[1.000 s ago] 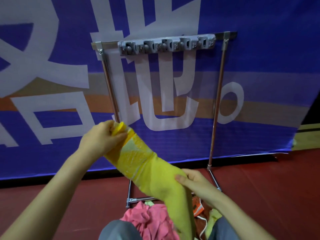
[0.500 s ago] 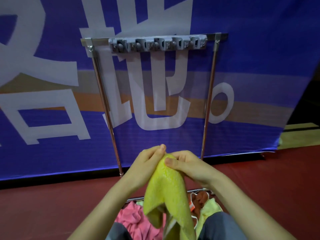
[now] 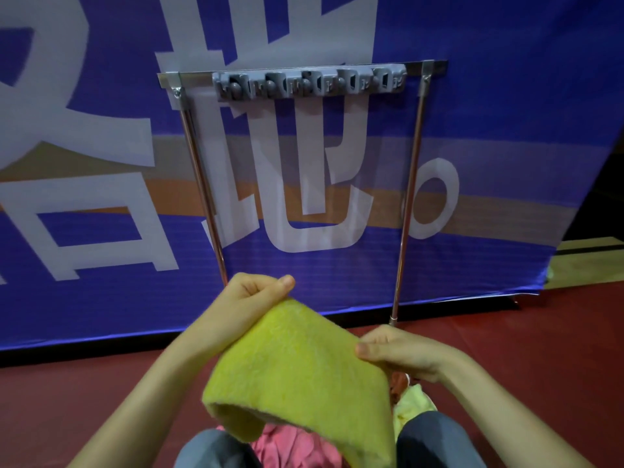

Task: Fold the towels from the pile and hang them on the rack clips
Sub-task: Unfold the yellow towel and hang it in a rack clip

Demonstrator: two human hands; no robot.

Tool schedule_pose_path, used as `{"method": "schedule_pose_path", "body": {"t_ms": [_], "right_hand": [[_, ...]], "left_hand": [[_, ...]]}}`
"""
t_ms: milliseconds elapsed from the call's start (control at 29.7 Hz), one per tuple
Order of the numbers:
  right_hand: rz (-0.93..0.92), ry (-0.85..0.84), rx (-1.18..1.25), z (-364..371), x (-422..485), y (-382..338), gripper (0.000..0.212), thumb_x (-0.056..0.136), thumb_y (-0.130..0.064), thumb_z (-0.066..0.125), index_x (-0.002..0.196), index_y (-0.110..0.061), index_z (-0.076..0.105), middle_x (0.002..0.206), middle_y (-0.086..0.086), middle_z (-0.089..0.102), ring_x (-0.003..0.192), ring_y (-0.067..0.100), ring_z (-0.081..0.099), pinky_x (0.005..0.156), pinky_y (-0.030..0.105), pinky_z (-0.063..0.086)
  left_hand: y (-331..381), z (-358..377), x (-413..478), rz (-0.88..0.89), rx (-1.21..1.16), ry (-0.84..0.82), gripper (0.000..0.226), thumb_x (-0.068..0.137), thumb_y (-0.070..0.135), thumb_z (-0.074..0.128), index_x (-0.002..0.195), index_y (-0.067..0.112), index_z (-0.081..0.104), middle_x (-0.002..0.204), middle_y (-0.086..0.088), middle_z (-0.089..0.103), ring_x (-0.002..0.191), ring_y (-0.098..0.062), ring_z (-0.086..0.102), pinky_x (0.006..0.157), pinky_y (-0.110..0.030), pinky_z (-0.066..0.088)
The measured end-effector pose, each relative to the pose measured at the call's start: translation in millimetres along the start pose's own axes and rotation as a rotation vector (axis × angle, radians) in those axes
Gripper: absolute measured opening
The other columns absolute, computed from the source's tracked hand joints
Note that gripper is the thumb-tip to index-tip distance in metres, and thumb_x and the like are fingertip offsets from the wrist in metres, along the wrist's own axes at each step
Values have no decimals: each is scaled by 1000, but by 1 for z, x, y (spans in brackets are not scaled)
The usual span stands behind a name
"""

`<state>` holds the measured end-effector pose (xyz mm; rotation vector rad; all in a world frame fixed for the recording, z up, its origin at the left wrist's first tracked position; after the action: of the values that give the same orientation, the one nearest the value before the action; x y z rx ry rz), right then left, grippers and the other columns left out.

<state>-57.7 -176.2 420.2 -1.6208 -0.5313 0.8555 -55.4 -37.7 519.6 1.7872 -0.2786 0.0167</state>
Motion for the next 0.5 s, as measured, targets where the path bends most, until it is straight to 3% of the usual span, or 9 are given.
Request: {"method": "schedule_pose_path", "body": {"t_ms": [135, 236, 337, 404, 505], "right_hand": [[-34, 85, 127, -16, -4, 2, 65, 33, -70, 77, 67, -14, 72, 61, -7, 70, 54, 0, 61, 52, 12, 46], [-148, 213, 289, -27, -2, -21, 65, 29, -68, 79, 65, -14, 74, 64, -3, 71, 58, 4, 65, 56, 15, 52], [-214, 254, 369, -22, 0, -51, 43, 66, -54, 58, 53, -15, 71, 53, -4, 67, 51, 3, 63, 52, 15, 50], [-191, 244, 360, -18, 7, -61, 55, 86, -37, 38, 44, -17, 68, 47, -6, 63, 47, 0, 60, 49, 13, 48], [-174, 314, 339, -21, 9, -75, 69, 94, -29, 31, 34, -17, 64, 40, -7, 61, 41, -1, 59, 42, 10, 44]], "left_hand": [[-26, -23, 2, -92, -2, 18, 48, 78, 44, 59, 54, 5, 46, 42, 3, 41, 36, -6, 38, 41, -17, 34], [-55, -15, 1, -190, 37, -40, 47, 73, 53, 48, 61, 7, 52, 52, -2, 46, 47, -9, 43, 51, -23, 36], [-64, 20, 2, -267, -41, -144, 55, 78, 65, 42, 72, 15, 64, 73, -8, 59, 69, -16, 53, 65, -25, 40], [-54, 42, 11, -282, -82, -168, 64, 79, 68, 33, 90, 13, 65, 91, -17, 58, 85, -23, 54, 81, -29, 41], [-37, 50, 19, -288, -143, -105, 68, 77, 65, 36, 106, 9, 61, 112, -16, 60, 103, -28, 56, 99, -39, 39]]}}
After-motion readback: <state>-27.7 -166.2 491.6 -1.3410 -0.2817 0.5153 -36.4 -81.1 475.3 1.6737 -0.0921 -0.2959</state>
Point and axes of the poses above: each hand's wrist, its own x-axis towards the middle knuckle, its own z-axis out of the palm, y = z × x, the point moved 9 cm from there along x, towards the middle knuckle
